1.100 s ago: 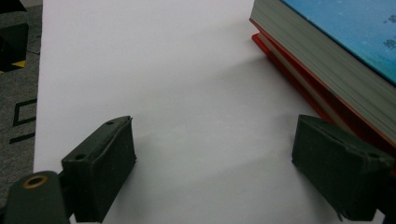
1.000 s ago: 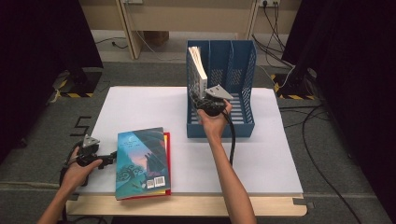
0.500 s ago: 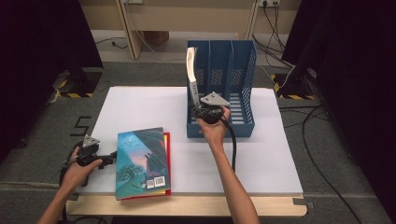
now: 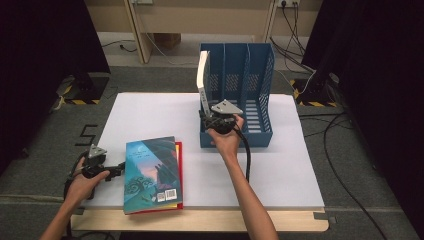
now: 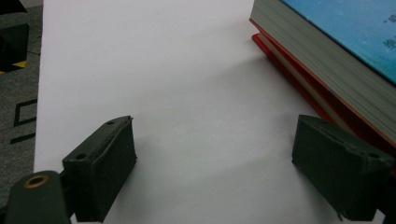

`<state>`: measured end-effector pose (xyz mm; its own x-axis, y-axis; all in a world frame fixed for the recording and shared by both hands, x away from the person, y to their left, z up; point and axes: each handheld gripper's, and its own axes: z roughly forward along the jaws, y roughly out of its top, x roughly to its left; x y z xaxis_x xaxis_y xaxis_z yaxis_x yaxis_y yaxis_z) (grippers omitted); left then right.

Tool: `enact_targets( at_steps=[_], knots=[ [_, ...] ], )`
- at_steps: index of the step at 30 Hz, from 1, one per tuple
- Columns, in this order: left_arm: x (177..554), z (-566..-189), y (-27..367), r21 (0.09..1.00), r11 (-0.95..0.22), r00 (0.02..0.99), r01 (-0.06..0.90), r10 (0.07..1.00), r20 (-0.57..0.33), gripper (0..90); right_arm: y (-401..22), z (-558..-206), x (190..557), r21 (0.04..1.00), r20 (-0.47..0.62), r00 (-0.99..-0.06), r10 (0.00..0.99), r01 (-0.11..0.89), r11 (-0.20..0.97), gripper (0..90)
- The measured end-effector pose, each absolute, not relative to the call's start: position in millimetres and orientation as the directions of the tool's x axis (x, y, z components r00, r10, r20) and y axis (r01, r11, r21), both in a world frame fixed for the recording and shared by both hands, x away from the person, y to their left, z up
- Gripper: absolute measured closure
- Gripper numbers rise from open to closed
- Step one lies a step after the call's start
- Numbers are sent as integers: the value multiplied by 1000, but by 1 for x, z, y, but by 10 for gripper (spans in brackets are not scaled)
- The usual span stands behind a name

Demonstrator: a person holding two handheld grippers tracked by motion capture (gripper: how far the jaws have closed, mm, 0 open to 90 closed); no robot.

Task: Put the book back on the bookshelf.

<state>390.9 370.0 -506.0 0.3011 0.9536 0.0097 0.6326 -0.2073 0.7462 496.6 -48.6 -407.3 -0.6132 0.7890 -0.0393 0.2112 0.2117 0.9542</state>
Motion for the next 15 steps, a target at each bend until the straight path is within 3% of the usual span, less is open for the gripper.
enact_targets(
  at_steps=[15],
  knots=[
    [391, -506, 370, 746, -207, 302, 633, 953, 8, 125, -72, -405, 467, 960, 19, -632, 775, 229, 164, 429]
  ],
)
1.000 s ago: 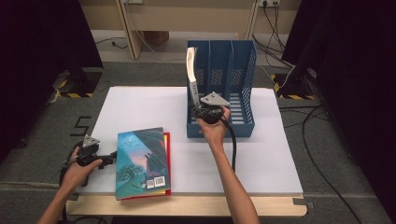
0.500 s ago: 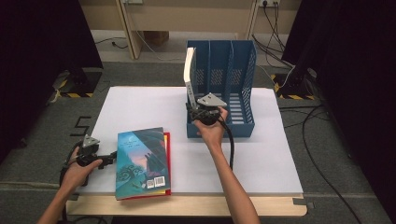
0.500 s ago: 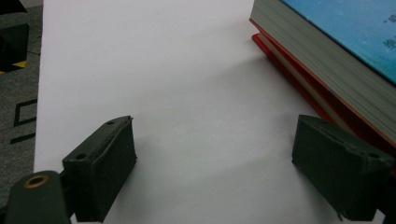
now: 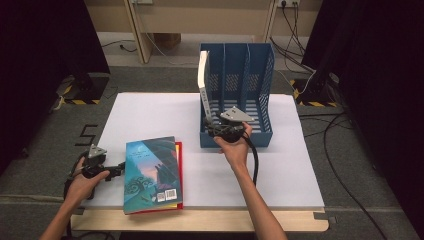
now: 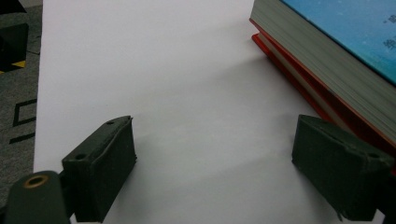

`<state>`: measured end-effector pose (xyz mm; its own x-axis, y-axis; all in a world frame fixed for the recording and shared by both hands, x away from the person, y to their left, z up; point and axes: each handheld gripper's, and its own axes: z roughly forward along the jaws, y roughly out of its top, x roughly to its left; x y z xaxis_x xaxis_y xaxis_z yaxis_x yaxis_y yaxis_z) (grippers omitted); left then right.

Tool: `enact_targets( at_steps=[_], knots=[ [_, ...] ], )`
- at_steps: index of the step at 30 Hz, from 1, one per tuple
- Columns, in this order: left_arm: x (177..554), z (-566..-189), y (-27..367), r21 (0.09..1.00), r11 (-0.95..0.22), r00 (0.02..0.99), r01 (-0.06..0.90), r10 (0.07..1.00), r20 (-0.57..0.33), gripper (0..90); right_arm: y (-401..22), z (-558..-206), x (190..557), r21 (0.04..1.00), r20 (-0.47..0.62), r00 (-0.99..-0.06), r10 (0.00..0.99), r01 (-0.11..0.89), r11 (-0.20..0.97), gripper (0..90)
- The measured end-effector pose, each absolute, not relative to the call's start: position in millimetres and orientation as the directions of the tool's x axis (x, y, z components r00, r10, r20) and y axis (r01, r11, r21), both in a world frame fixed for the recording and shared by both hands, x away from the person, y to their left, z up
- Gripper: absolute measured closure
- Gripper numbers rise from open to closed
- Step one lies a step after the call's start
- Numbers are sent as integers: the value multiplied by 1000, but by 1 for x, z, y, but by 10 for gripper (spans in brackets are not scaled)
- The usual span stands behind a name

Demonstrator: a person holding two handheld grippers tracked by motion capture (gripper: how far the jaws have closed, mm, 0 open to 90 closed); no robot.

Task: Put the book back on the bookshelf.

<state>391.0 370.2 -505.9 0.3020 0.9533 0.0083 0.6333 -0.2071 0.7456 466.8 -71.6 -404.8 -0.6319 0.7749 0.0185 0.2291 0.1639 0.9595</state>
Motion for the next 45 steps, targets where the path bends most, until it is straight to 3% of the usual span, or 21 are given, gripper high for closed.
enact_targets(
  at_steps=[17, 45],
  knots=[
    [391, -506, 370, 746, -207, 303, 634, 953, 6, 125, -92, -420, 435, 945, 91, -647, 757, 295, 139, 399],
    [391, -506, 371, 744, -206, 304, 635, 953, 4, 125, -91, -429, 418, 934, 148, -670, 728, 338, 120, 347]
  ],
)
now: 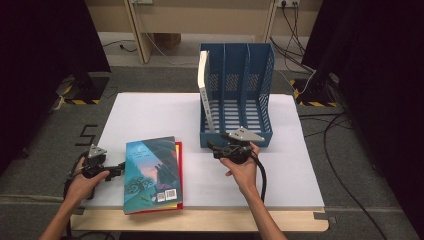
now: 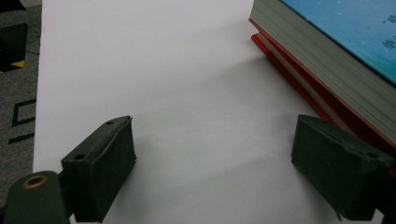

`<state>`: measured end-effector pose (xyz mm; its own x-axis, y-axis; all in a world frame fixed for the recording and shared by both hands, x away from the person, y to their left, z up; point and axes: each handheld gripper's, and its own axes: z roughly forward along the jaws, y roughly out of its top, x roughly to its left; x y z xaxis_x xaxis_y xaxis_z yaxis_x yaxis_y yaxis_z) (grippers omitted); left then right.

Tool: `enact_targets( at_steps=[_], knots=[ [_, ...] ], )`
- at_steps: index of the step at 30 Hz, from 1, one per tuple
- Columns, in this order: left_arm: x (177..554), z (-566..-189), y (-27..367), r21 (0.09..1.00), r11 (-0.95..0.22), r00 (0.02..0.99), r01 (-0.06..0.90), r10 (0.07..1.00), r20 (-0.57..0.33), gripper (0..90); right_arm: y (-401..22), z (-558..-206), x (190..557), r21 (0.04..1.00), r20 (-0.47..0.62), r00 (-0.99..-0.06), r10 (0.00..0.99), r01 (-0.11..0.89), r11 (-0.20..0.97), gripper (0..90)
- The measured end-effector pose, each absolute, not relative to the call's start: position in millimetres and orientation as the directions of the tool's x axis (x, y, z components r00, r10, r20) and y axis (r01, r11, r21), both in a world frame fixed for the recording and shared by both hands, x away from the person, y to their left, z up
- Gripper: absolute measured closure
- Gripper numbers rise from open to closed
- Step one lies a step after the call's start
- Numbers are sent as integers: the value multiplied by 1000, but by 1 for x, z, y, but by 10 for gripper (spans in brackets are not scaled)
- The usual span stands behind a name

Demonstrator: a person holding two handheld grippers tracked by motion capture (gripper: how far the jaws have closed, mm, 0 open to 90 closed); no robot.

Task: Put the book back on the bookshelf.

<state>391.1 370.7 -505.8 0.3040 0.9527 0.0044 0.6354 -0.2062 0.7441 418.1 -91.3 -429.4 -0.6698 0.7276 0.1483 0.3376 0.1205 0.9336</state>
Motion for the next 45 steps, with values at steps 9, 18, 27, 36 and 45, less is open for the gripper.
enact_targets(
  at_steps=[9, 18, 27, 36, 45],
  knots=[
    [391, -506, 371, 744, -206, 304, 635, 953, 4, 125, -86, -436, 411, 925, 165, -686, 708, 357, 130, 331],
    [391, -506, 371, 747, -200, 302, 634, 953, -1, 127, -85, -438, 403, 921, 163, -696, 699, 361, 144, 323],
    [390, -505, 373, 752, -186, 303, 632, 953, -19, 144, -88, -449, 397, 907, 187, -688, 701, 395, 145, 312],
    [388, -503, 373, 749, -173, 299, 639, 954, -35, 147, -90, -453, 394, 900, 196, -686, 701, 410, 149, 307],
    [388, -501, 375, 751, -150, 286, 644, 957, -55, 149, -91, -461, 392, 888, 219, -685, 695, 436, 149, 307]
  ],
)
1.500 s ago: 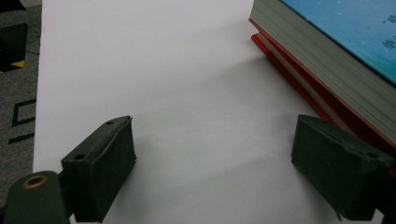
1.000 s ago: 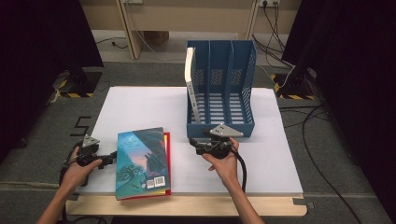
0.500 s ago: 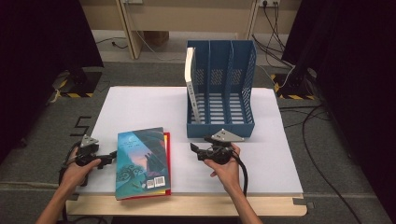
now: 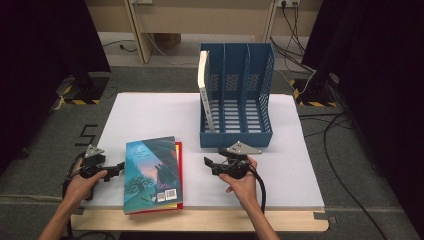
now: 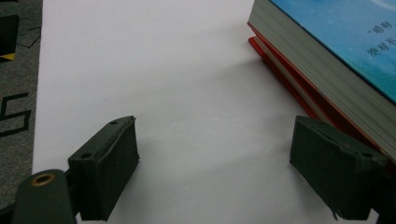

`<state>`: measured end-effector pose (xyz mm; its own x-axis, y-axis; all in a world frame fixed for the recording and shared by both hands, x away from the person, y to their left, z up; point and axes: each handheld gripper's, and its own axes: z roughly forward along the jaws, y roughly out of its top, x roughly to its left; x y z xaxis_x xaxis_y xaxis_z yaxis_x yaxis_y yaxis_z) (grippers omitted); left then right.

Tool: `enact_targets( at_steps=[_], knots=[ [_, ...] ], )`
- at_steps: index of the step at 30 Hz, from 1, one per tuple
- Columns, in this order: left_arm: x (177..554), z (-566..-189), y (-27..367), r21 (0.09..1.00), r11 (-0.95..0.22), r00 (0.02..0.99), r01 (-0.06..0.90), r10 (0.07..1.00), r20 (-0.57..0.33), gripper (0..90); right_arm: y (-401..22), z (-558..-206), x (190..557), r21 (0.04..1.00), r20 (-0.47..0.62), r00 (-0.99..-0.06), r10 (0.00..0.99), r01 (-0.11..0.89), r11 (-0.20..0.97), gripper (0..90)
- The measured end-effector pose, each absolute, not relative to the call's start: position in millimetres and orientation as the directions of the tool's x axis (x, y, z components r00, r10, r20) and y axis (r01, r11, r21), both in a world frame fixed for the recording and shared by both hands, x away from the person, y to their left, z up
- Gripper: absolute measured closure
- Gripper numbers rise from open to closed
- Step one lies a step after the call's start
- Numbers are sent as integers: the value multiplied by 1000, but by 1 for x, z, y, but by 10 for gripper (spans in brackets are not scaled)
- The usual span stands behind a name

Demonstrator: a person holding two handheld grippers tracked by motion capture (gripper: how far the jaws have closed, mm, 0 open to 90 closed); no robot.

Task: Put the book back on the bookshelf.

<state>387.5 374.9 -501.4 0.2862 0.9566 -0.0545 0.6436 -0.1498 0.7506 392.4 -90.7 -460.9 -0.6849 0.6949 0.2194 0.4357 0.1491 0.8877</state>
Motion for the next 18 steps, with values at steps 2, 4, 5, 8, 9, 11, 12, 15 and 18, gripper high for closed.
enact_targets(
  at_steps=[2, 4, 5, 8, 9, 11, 12, 15, 18],
  knots=[
    [387, -500, 375, 756, -128, 281, 642, 957, -77, 149, -89, -463, 392, 885, 224, -686, 692, 440, 150, 307],
    [386, -498, 375, 761, -122, 284, 638, 955, -85, 149, -87, -463, 390, 882, 234, -692, 683, 447, 150, 306],
    [386, -497, 375, 760, -125, 285, 638, 955, -83, 149, -86, -463, 390, 883, 234, -697, 678, 444, 153, 306],
    [385, -495, 372, 766, -128, 294, 630, 952, -83, 149, -84, -465, 390, 878, 234, -701, 674, 450, 163, 300],
    [384, -494, 371, 767, -136, 302, 627, 950, -79, 149, -83, -465, 390, 878, 233, -701, 674, 450, 164, 300],
    [383, -492, 369, 770, -146, 309, 622, 949, -70, 148, -82, -465, 390, 878, 237, -704, 669, 450, 162, 300],
    [383, -492, 368, 771, -145, 310, 620, 948, -71, 149, -82, -465, 389, 876, 241, -702, 670, 454, 161, 300],
    [382, -490, 367, 772, -152, 315, 617, 947, -66, 158, -80, -465, 389, 875, 242, -706, 665, 455, 164, 300],
    [382, -489, 367, 769, -147, 315, 622, 946, -74, 163, -79, -466, 389, 873, 245, -708, 662, 458, 166, 300]
  ],
)
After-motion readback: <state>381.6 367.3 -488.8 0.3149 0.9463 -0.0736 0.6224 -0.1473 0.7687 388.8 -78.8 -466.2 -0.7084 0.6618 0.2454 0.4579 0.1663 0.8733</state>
